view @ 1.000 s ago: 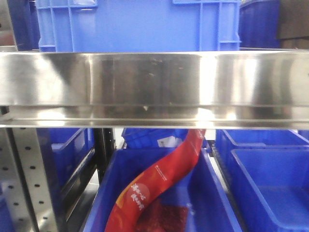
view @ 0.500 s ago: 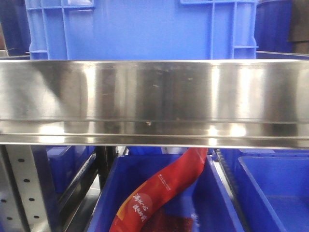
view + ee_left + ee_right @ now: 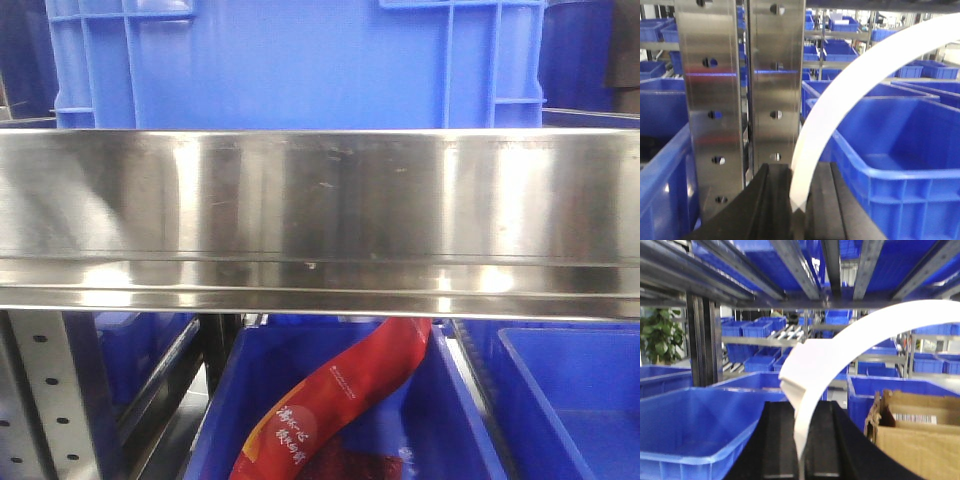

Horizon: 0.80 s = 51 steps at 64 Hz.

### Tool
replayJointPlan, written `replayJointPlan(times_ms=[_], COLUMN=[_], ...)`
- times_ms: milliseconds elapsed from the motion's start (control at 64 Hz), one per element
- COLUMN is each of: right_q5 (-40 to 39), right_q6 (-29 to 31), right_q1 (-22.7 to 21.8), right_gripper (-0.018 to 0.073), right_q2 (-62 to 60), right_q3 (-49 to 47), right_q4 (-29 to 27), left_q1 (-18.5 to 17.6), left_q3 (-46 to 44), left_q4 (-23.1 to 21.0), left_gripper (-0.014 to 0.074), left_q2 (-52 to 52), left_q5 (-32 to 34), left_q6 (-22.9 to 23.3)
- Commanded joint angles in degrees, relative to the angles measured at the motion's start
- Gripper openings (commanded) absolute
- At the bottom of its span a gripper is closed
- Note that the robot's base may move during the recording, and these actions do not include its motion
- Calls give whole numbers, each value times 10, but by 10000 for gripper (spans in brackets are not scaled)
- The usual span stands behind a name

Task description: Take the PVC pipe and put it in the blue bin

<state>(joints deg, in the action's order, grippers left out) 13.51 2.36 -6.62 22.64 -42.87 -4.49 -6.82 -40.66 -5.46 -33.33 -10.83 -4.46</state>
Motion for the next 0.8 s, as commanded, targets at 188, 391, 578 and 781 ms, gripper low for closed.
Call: replayJointPlan(times_ms=[188,391,578,781], right_q5=[-44,66,88,88], right_q6=[3,3,59,59], right_q1=[0,8,79,187], right_gripper=[-157,-159,-159,-159], right_q2=[34,134,245,406], right_q3=[0,-68,-145,-259], right_q4=[3,-63,-63,-63], left_q1=[-2,-22,-111,-164], left_q3=[-2,-84,-182,-316], left_q4=[-4,-17,-17,4], left_gripper=[-111,-111,-111,-111], left_q2=[-12,-85,-192,-340], left_q5=[28,-49,-32,-13], left_q6=[1,1,-15,-14])
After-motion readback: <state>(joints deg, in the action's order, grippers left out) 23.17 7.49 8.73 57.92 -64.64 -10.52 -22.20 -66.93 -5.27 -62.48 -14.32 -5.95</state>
